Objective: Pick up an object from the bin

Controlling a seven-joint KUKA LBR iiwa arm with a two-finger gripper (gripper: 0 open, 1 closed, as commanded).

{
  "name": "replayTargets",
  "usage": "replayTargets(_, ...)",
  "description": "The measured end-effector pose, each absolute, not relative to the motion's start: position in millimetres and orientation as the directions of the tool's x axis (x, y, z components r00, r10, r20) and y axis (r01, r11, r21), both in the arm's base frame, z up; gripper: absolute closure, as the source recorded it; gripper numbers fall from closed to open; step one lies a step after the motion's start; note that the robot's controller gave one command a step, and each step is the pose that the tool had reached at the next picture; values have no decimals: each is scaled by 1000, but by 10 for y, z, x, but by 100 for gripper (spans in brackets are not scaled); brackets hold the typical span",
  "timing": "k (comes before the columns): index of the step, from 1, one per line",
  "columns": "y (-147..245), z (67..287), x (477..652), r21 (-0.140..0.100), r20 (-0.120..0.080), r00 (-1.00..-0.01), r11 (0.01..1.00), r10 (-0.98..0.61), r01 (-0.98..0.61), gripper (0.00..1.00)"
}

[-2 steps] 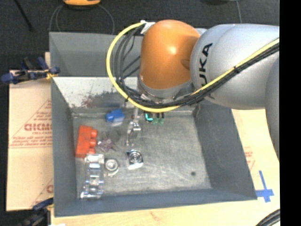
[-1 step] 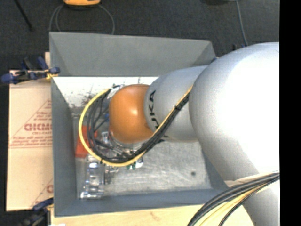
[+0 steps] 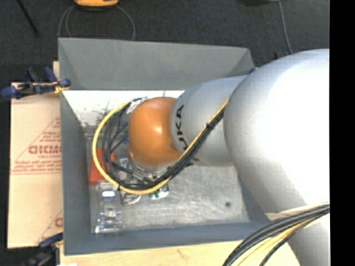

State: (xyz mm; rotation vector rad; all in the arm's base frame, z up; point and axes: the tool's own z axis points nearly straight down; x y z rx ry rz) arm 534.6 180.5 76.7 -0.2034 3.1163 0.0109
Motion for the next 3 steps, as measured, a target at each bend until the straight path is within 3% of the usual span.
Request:
replayTargets(1, 1774, 820, 5415, 0, -7, -986, 986, -168, -168, 100)
replayTargets(2, 1758, 1494, 5375, 3, -8, -997, 997, -74, -74, 100)
replayTargets(3, 1771, 1175, 5363, 1, 1, -998, 998, -69, -69, 100)
